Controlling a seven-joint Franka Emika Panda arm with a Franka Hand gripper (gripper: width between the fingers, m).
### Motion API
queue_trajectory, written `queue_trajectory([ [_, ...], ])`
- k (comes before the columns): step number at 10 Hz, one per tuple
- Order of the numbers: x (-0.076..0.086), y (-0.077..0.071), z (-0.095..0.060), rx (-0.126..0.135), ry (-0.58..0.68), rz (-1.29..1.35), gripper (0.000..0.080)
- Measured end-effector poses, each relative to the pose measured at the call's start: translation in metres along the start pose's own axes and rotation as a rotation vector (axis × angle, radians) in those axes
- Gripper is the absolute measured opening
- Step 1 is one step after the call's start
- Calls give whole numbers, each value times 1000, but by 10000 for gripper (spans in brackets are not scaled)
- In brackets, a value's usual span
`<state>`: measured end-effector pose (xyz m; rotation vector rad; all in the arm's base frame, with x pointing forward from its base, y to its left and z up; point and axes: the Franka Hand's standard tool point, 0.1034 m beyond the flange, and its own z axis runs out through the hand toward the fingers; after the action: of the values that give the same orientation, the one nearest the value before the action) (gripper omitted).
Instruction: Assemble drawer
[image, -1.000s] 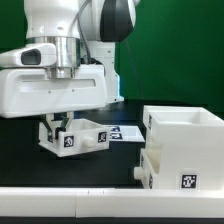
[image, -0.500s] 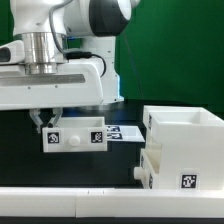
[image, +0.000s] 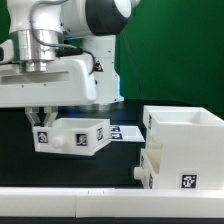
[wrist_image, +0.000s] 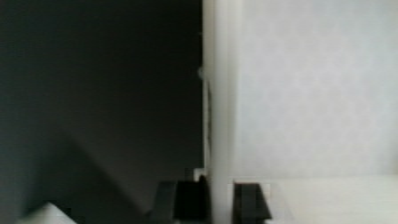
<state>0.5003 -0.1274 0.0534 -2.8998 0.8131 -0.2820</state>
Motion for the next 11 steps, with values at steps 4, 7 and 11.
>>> queue_trajectory([
  [4,-4,3,4,19,-5,376,39],
  [7,-7,3,5,29,-14,592,39],
  [11,8,-3,28,53,-105,1096,39],
])
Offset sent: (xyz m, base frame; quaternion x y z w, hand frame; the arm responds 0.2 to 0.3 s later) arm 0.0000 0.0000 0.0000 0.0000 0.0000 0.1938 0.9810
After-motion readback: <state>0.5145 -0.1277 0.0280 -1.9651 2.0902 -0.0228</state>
